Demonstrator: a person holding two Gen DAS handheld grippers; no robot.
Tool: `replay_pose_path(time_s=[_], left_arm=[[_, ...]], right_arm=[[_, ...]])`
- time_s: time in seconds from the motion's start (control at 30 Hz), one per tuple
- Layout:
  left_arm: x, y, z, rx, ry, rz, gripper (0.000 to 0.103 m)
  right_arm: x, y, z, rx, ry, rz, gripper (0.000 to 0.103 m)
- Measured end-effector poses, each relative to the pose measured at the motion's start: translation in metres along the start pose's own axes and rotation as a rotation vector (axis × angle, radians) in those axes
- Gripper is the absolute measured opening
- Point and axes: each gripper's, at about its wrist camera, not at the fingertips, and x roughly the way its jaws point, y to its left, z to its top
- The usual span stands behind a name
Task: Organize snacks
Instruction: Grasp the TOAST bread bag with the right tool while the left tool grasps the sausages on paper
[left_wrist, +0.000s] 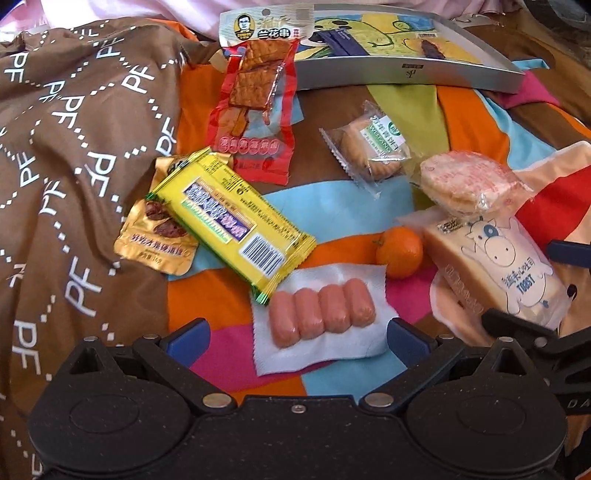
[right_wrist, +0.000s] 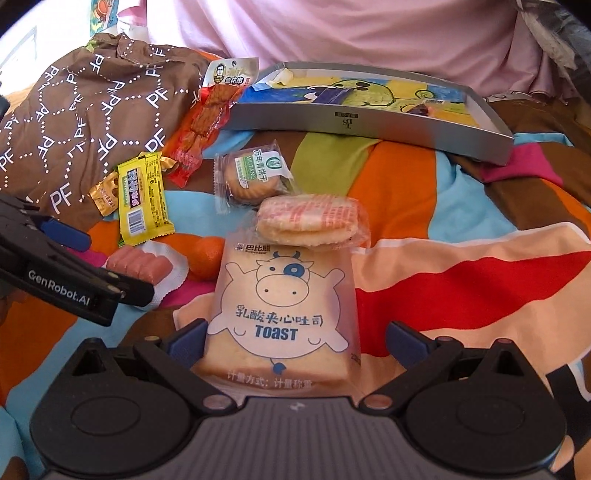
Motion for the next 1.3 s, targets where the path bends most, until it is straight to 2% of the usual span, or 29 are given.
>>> replay_pose_path(time_s=[0.17,0.3,0.73,0.8,0.87,0.97,1.1,1.3], left_arm=[[0.01,-0.003,0.007,-0.007,0.006,-0.032,0.102],[0.025,-0.003,0.012,-0.031,0.048,-0.051,0.102],[0.034,-0.003,0.016,0.021,0.012,-0.09,0.102],[0.03,-0.001,0.012,0.023,0.005,-0.093,0.1],[0.025,0.001,0.009,0.023,-0.004,-0.093,0.095],[0.018,0.0,0.003,0.034,-0.013,-0.101,0.093],[0.006,0.0,-0.006,0.025,-0.014,-0.117,0.09],[-0.018,-0.001,-0.024,-0.006,0.038,-0.18,0.089]], right_arm=[[0.01,0.0,0.001,0.005,0.015,0.009,0.103],[0.018,0.0,0.002,0.007,0.019,0.014,0.103],[0.033,0.002,0.009,-0.016,0.023,0.029,0.102],[0.032,0.003,0.008,-0.022,0.019,0.039,0.099],[0.029,0.004,0.007,-0.03,0.011,0.048,0.088],[0.025,0.004,0.006,-0.034,0.007,0.051,0.079],[0.017,0.002,0.004,-0.032,0.016,0.058,0.075],[-0.014,0.001,-0.015,-0.038,0.068,0.116,0.073]])
